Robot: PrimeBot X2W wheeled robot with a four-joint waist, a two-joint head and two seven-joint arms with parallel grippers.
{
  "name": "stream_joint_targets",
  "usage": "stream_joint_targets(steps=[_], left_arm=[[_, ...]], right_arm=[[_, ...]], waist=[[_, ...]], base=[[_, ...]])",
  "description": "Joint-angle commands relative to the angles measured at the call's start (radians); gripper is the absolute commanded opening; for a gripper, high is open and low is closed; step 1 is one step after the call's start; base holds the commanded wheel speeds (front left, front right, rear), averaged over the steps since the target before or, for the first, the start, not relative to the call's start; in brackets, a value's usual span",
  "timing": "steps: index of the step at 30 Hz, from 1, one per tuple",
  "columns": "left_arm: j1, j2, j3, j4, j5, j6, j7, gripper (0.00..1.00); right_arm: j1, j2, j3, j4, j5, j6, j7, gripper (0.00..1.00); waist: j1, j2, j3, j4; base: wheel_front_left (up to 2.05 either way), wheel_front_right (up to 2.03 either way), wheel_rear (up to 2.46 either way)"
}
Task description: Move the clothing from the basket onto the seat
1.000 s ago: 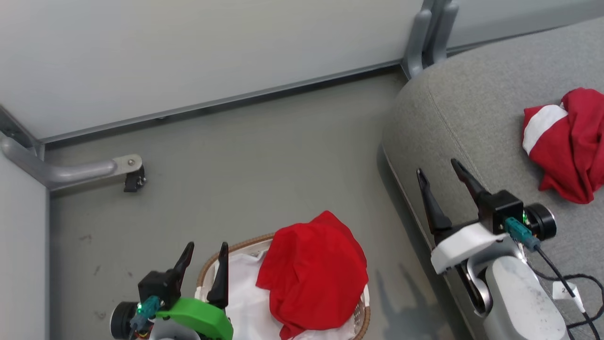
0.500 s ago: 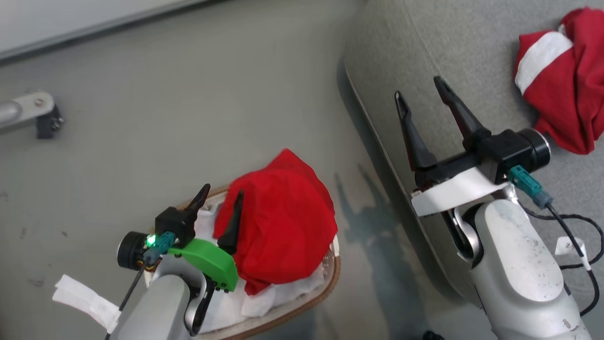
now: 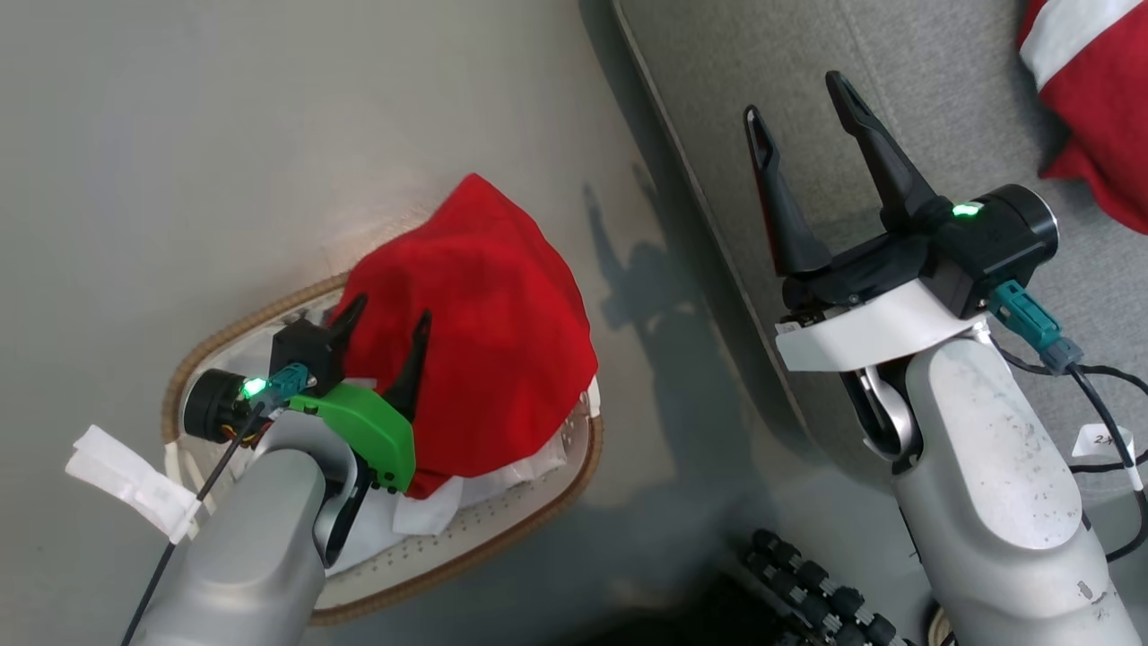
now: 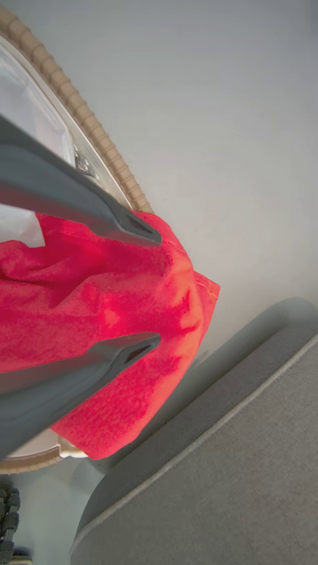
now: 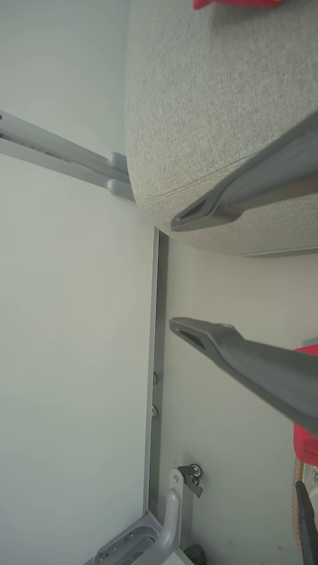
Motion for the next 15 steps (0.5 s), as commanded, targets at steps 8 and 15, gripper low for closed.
stream_joint_targets(steps=[8,15], left_arm=[[-0.1,0.021,-0.125,0.116,-0.079,-0.003,0.001,1.0],[-0.143,0.007,-0.26,0.182,-0.176,-0.003,0.002,1.0]], right_arm=[[-0.009,0.001,-0.026,-0.021,-0.013,-0.001,0.0,1.0],[0.009,0.0,-0.05,-0.023,-0.023,-0.001,0.0,1.0]], waist=[[-0.0001,0.0,0.152,-0.027],[-0.0001,0.0,0.182,-0.014]], base=[[0.0,0.0,0.0],[0.0,0.0,0.0]])
